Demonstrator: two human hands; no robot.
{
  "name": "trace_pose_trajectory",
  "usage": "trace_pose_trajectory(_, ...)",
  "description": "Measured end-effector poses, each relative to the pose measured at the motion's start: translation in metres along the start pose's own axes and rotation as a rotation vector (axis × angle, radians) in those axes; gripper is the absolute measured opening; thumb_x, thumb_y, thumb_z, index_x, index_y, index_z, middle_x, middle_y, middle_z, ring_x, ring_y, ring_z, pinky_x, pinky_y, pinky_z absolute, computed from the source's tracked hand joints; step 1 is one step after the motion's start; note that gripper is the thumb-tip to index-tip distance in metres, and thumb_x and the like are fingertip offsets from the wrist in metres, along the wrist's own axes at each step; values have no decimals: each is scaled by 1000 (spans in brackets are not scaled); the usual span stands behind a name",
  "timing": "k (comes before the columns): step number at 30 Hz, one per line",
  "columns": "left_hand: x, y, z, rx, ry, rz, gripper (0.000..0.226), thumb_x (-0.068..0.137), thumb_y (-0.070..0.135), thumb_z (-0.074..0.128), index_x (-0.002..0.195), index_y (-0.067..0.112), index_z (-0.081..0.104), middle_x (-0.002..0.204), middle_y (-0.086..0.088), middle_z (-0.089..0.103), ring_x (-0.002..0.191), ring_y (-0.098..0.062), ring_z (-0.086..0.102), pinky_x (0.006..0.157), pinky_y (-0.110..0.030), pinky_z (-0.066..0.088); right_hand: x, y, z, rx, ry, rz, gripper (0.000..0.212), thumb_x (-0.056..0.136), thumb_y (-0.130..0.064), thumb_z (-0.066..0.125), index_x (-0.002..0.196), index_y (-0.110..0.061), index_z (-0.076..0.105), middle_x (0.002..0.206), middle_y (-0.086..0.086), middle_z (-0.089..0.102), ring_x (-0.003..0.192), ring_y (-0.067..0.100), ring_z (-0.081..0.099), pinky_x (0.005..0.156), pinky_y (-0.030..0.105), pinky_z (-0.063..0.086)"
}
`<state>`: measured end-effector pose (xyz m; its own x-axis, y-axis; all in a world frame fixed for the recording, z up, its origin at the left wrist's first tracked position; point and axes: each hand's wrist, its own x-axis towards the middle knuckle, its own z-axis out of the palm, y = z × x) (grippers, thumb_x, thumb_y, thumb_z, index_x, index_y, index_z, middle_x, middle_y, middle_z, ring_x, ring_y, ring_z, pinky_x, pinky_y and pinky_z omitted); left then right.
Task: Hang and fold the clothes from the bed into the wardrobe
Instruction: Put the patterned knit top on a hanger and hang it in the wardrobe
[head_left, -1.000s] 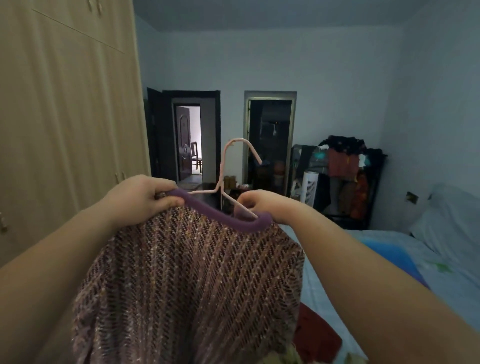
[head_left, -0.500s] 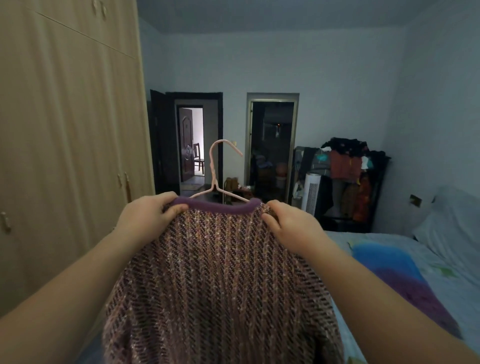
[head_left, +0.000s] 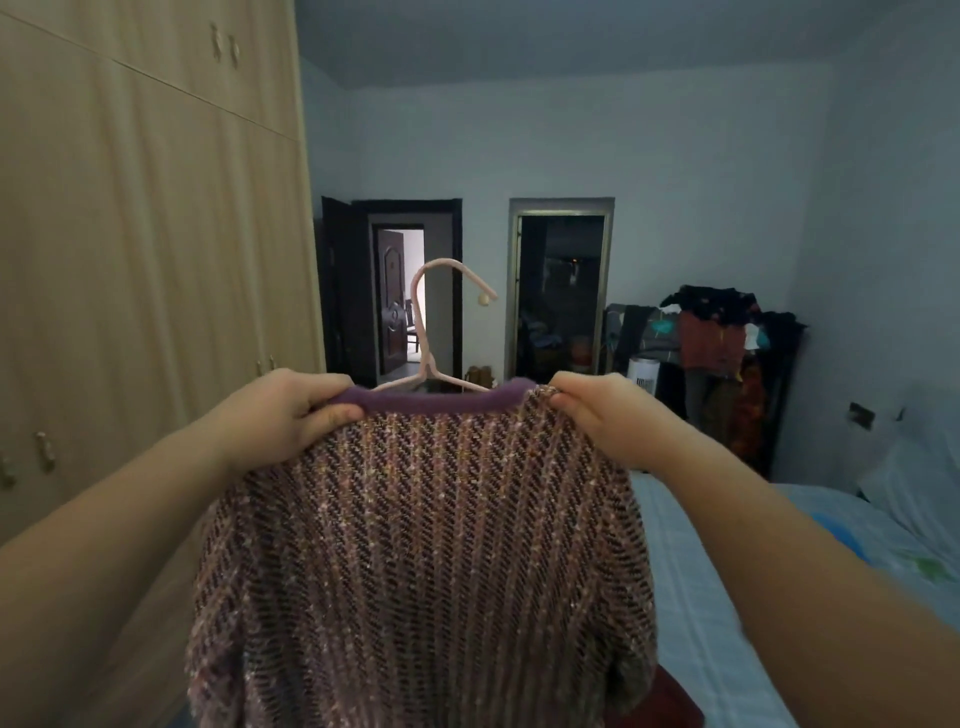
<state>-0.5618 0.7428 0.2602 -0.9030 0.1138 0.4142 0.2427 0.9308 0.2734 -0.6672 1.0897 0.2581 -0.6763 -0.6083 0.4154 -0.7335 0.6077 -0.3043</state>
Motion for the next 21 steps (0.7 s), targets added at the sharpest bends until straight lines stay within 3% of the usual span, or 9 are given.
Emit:
trace_pose_trajectory(4, 2, 15, -12, 89, 5, 66, 12, 94, 38, 59, 95, 49, 62, 79, 23, 67, 78, 4, 64, 75, -30, 54, 17, -2, -13, 351, -147, 67, 26, 105, -40, 40, 102, -31, 65, 99, -3, 68, 96, 13, 65, 89, 36, 47)
trace_pose_trajectory(8, 5, 38, -2, 82, 129, 52, 11, 95, 35, 59, 99, 45, 62, 82, 20, 66, 80, 3, 62, 70, -21, 47, 26, -1, 2, 539, -432, 199, 34, 101, -53, 42, 124, -42, 63, 116, -11, 70, 110, 12, 65, 99, 38, 43)
trace_pose_trajectory(11, 2, 39, 4, 80, 182, -30, 12, 95, 34, 59, 98, 46, 60, 83, 23, 64, 80, 4, 60, 67, -19, 42, 26, 10, 10, 354, -315, 212, 33, 103, -47, 40, 117, -37, 68, 107, -9, 71, 103, 10, 65, 89, 33, 44)
trace_pose_trajectory(13, -2, 35, 10, 106, 156, -97, 9, 96, 37, 58, 98, 46, 59, 83, 22, 64, 81, 0, 60, 67, -22, 43, 23, 19, 10, 222, -113, 221, 33, 105, -41, 37, 110, -31, 68, 101, -6, 71, 96, 12, 65, 84, 33, 48)
trace_pose_trajectory(15, -3, 34, 18, 151, 126, -134, 5, 96, 41, 56, 97, 45, 59, 84, 21, 64, 83, -3, 61, 66, -23, 42, 17, 21, 14, 257, 46, 198, 34, 105, -44, 34, 117, -32, 63, 104, -9, 69, 94, 10, 64, 87, 35, 50)
trace_pose_trajectory(18, 0, 41, 30, 135, 116, -164, 5, 96, 43, 56, 99, 44, 60, 85, 20, 64, 82, 0, 59, 65, -21, 40, 5, 11, 31, 192, -112, 98, 38, 102, -54, 33, 128, -38, 54, 113, -14, 63, 101, 7, 59, 89, 33, 48)
trace_pose_trajectory(21, -1, 46, 33, 106, 102, -201, 4, 97, 43, 54, 98, 45, 58, 86, 21, 63, 83, 2, 57, 66, -22, 40, 2, 9, 53, 171, -137, 117, 32, 103, -53, 34, 114, -34, 57, 101, -11, 66, 90, 8, 61, 85, 37, 53)
